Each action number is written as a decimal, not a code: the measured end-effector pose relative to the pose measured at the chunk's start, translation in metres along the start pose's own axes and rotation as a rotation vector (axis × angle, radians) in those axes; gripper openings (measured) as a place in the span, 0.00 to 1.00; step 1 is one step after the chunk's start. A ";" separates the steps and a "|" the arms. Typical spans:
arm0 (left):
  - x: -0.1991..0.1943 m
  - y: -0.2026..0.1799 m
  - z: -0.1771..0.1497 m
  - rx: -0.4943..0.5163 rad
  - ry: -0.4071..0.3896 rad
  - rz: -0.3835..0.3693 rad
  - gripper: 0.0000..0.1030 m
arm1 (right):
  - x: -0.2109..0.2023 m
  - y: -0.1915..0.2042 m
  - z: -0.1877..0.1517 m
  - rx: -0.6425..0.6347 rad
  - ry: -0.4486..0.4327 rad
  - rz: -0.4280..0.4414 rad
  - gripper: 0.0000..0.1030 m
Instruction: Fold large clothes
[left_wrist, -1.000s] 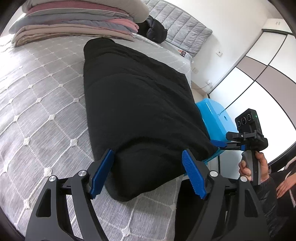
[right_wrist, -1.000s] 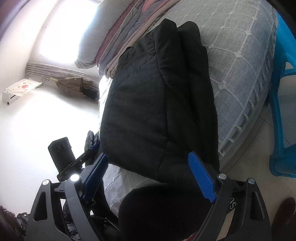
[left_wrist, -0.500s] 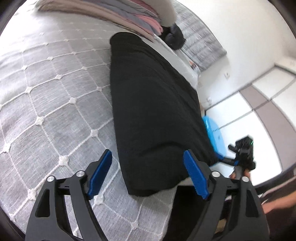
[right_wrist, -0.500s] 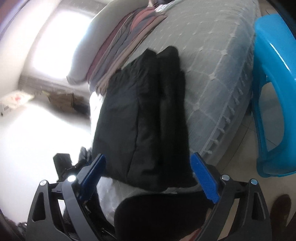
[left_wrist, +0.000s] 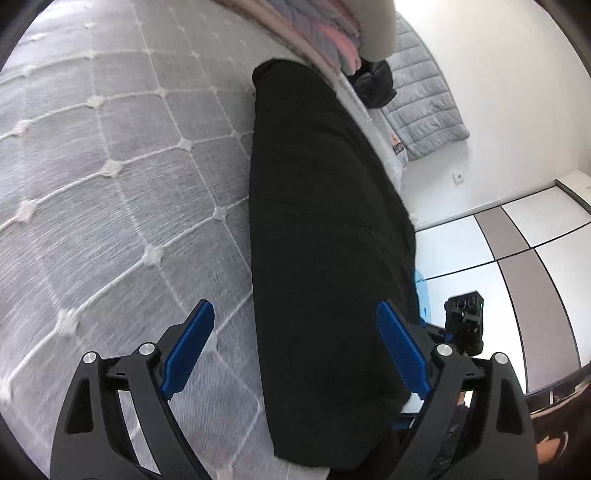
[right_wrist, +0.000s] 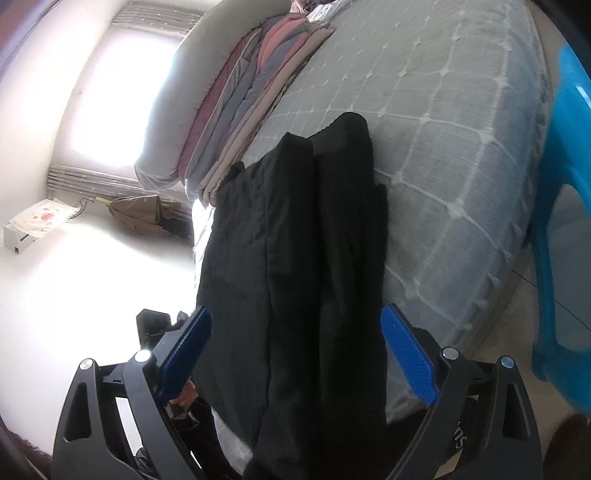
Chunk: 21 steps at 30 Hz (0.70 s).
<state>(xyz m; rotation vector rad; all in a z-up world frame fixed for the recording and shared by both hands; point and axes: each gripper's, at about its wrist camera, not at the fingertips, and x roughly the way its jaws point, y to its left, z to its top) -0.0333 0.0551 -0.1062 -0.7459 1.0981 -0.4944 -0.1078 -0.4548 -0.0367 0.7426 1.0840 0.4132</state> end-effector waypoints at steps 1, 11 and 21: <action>0.007 0.001 0.004 -0.002 0.012 -0.001 0.83 | 0.006 -0.002 0.006 0.002 0.008 0.005 0.87; 0.051 0.006 0.043 -0.018 0.088 -0.041 0.88 | 0.048 -0.027 0.045 0.006 0.076 -0.045 0.88; 0.057 0.026 0.063 -0.066 0.115 -0.090 0.89 | 0.073 -0.049 0.042 0.056 0.192 0.190 0.95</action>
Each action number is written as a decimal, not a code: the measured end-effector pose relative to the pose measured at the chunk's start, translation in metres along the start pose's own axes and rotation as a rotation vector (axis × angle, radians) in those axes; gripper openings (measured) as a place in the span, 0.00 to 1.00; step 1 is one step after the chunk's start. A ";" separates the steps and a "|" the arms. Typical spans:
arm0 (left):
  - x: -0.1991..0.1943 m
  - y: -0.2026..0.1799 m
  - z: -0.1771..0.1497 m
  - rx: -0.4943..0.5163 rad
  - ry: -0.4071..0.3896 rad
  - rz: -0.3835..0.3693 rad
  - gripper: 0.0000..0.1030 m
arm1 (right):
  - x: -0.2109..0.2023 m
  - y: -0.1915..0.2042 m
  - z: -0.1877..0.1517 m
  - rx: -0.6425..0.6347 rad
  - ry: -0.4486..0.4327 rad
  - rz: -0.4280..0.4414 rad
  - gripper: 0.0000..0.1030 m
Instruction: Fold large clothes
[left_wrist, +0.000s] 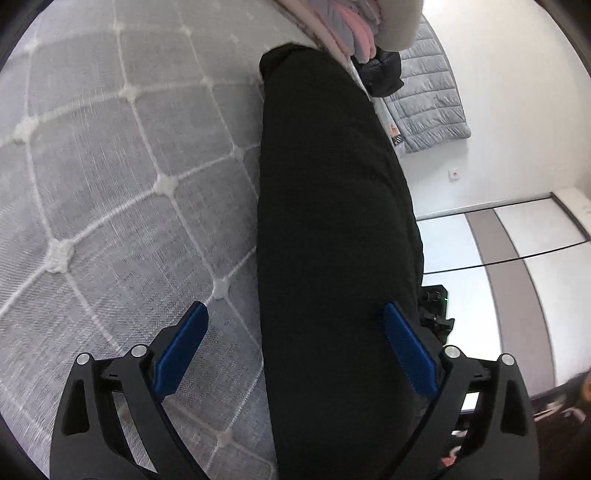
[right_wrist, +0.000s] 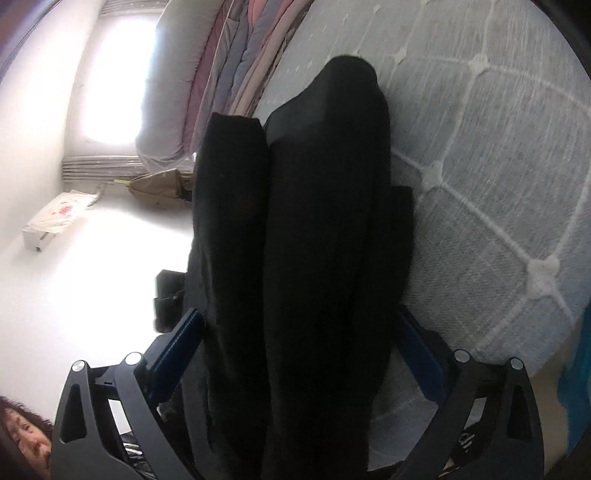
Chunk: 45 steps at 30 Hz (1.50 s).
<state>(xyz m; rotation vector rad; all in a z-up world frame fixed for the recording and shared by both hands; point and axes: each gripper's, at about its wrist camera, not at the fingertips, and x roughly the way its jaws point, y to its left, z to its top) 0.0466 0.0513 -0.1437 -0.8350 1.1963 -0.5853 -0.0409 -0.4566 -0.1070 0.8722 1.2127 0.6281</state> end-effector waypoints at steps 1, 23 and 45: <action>0.003 0.002 0.000 -0.006 0.012 -0.015 0.89 | -0.001 -0.001 0.000 0.007 0.006 0.015 0.95; 0.058 -0.055 -0.011 0.189 0.064 0.088 0.55 | 0.002 0.032 -0.024 -0.099 -0.071 -0.051 0.46; -0.160 -0.082 0.011 0.406 -0.246 0.211 0.46 | 0.138 0.196 0.010 -0.310 -0.035 0.121 0.42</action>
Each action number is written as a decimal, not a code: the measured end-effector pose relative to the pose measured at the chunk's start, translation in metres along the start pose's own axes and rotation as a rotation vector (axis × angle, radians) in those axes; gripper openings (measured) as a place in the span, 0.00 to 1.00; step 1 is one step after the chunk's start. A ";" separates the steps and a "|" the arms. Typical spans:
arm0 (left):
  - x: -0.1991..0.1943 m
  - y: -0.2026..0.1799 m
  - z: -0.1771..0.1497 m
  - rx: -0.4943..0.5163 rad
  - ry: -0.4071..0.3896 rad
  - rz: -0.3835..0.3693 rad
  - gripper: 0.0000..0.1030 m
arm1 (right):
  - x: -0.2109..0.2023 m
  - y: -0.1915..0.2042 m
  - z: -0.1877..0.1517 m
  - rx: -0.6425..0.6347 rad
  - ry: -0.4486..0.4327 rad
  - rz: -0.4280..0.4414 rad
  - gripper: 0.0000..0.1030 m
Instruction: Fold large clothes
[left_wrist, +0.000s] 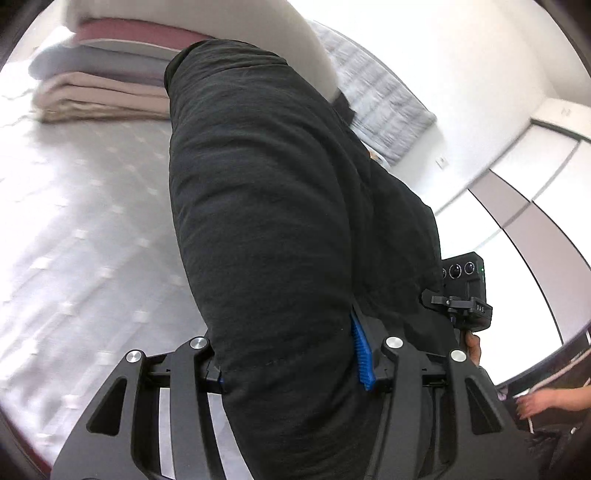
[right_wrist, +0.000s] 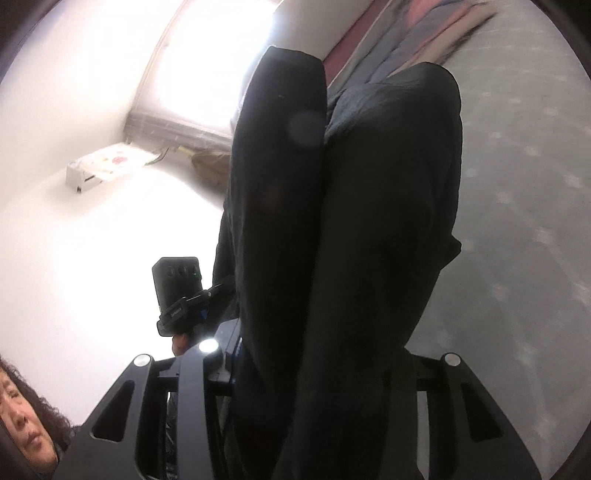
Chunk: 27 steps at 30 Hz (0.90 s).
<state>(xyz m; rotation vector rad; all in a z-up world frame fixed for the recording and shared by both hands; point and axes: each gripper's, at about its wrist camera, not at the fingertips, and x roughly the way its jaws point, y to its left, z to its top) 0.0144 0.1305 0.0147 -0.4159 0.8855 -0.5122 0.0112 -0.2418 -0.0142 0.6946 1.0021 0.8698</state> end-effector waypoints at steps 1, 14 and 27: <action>-0.014 0.015 0.003 -0.011 -0.008 0.017 0.46 | 0.023 0.003 0.007 -0.003 0.017 0.008 0.42; -0.062 0.221 0.026 -0.211 -0.052 0.161 0.47 | 0.266 -0.036 0.070 0.037 0.175 -0.060 0.44; -0.088 0.284 -0.020 -0.382 -0.104 0.174 0.68 | 0.268 -0.061 0.073 0.121 0.175 -0.139 0.75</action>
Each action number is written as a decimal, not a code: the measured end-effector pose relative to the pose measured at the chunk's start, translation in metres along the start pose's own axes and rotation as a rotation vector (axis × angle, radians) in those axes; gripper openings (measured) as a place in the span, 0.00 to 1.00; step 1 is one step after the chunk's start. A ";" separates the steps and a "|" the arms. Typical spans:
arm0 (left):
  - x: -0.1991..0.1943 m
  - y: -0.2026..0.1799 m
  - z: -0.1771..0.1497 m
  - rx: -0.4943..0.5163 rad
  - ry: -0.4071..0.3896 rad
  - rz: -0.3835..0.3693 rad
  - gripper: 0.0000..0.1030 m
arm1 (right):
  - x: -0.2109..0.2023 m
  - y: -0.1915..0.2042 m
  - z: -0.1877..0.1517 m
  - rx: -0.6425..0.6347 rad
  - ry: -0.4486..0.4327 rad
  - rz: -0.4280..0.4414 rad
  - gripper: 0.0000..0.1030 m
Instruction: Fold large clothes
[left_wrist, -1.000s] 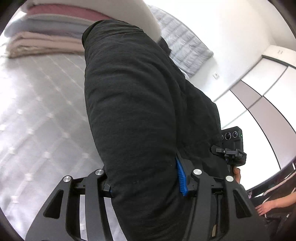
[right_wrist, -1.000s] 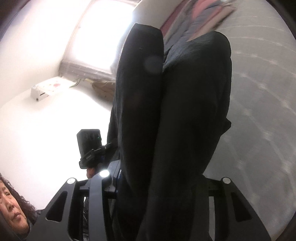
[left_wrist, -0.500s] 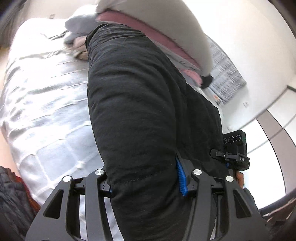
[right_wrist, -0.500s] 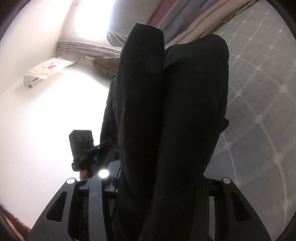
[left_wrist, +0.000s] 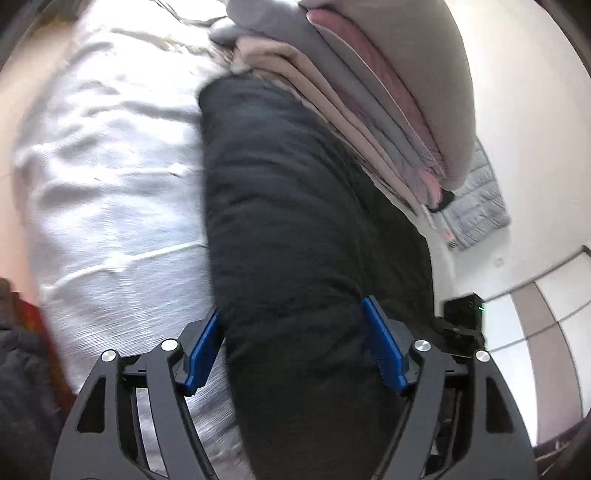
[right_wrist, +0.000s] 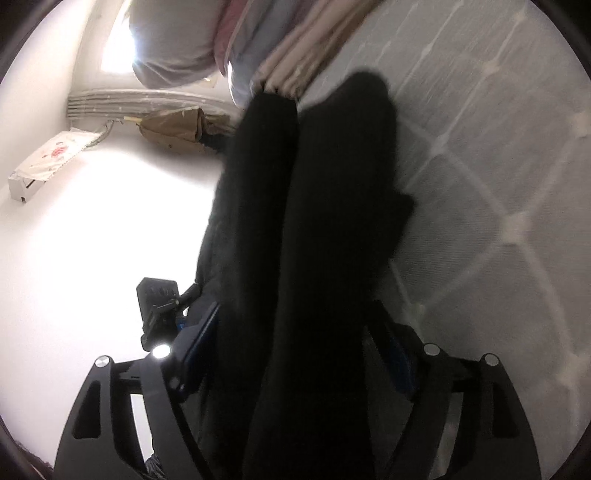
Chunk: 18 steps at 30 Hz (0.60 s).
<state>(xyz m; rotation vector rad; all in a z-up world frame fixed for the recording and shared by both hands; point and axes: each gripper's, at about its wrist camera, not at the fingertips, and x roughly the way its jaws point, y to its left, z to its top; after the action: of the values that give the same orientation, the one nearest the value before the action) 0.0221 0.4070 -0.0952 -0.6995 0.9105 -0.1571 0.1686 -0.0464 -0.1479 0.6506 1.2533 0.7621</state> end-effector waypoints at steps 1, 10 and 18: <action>-0.009 -0.006 -0.002 0.021 -0.036 0.056 0.69 | -0.010 0.006 -0.007 -0.013 -0.021 -0.039 0.77; -0.098 -0.074 -0.077 0.240 -0.256 0.464 0.88 | -0.062 0.052 -0.091 -0.224 -0.216 -0.459 0.88; -0.117 -0.115 -0.137 0.287 -0.241 0.523 0.88 | -0.102 0.081 -0.184 -0.410 -0.380 -0.611 0.88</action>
<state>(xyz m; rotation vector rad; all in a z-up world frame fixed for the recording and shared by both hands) -0.1369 0.2991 -0.0021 -0.1938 0.7911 0.2537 -0.0371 -0.0758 -0.0616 0.0507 0.8368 0.3400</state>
